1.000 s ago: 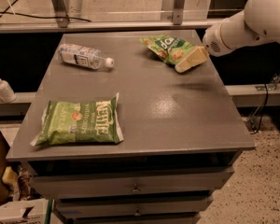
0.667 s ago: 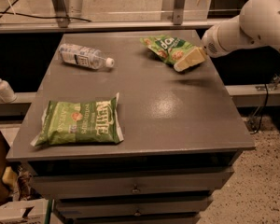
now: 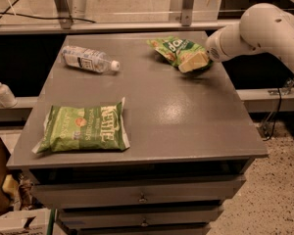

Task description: Pick green rice chip bag

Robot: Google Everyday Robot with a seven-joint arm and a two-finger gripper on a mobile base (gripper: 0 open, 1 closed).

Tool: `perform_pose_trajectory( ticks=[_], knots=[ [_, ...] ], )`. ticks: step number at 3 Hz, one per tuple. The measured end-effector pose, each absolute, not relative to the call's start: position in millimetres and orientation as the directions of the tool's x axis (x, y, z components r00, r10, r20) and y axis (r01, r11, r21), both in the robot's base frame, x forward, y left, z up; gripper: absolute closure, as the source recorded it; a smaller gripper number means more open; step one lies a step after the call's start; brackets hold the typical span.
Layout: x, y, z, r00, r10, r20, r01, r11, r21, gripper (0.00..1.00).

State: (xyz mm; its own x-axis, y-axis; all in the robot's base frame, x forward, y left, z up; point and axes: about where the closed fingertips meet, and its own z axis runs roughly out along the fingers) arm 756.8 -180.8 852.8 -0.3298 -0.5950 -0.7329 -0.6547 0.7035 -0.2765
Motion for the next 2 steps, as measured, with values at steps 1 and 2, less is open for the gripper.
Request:
perform_pose_trajectory(
  ticks=[1, 2],
  knots=[
    [760.0, -176.5, 853.6, -0.327, -0.587, -0.741, -0.651, 0.708, -0.274, 0.41],
    [758.8, -173.9, 855.6, -0.322, -0.580, -0.749, -0.649, 0.710, -0.271, 0.64]
  ],
)
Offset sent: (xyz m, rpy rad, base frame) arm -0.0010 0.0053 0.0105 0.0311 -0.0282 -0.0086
